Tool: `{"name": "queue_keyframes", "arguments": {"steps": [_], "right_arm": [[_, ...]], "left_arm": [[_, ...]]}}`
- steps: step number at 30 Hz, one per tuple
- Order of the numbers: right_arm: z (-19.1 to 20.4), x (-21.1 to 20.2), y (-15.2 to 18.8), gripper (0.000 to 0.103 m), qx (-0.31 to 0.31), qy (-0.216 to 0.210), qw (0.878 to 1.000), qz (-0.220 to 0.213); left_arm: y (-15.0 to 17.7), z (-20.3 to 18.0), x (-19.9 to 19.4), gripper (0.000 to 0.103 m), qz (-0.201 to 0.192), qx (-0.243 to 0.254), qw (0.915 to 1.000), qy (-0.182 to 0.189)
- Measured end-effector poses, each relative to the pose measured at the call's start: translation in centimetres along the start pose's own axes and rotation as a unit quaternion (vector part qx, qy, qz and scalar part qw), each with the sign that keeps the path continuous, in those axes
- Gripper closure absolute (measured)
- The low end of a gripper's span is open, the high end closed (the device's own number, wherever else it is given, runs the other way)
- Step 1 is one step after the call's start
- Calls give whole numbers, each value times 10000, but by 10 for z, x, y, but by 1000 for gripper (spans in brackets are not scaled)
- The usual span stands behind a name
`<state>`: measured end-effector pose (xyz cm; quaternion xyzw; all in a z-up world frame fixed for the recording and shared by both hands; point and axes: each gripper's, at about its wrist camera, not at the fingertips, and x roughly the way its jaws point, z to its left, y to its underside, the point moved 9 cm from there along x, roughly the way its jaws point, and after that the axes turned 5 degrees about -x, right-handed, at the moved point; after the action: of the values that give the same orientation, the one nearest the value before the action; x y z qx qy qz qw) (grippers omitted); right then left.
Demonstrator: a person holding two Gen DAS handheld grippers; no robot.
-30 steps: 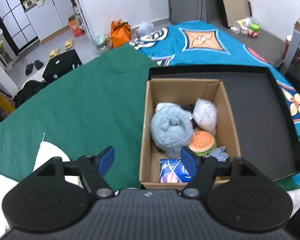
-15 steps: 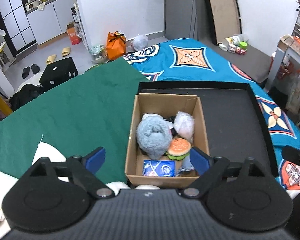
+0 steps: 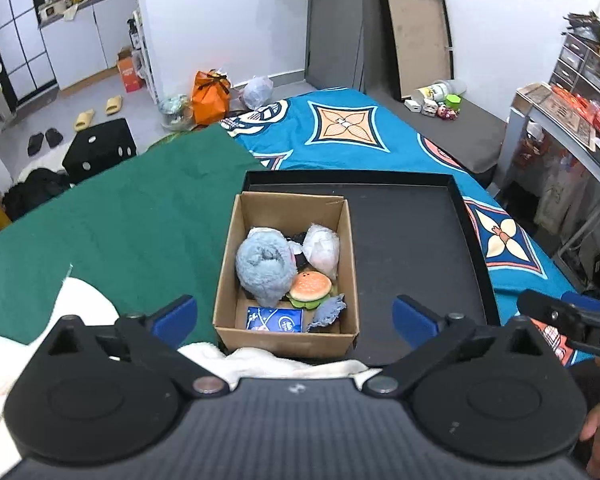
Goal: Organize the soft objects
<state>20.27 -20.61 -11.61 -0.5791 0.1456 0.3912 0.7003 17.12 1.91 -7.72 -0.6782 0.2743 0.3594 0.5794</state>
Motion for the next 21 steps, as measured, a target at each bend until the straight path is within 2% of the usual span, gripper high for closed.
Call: {"name": "queue_keyframes", "arguments": {"steps": [6, 12, 21], "right_arm": [[-3, -17, -4, 0, 64, 46, 10000, 9], [-7, -35, -10, 0, 56, 87, 9999, -68], [-1, -55, -19, 0, -28, -14, 10000, -58]], "left_arm": [[-3, -8, -19, 0, -118, 150, 9998, 36], [-7, -8, -37, 0, -283, 347, 9989, -99], [-13, -4, -61, 0, -412, 263, 9988, -54]]}}
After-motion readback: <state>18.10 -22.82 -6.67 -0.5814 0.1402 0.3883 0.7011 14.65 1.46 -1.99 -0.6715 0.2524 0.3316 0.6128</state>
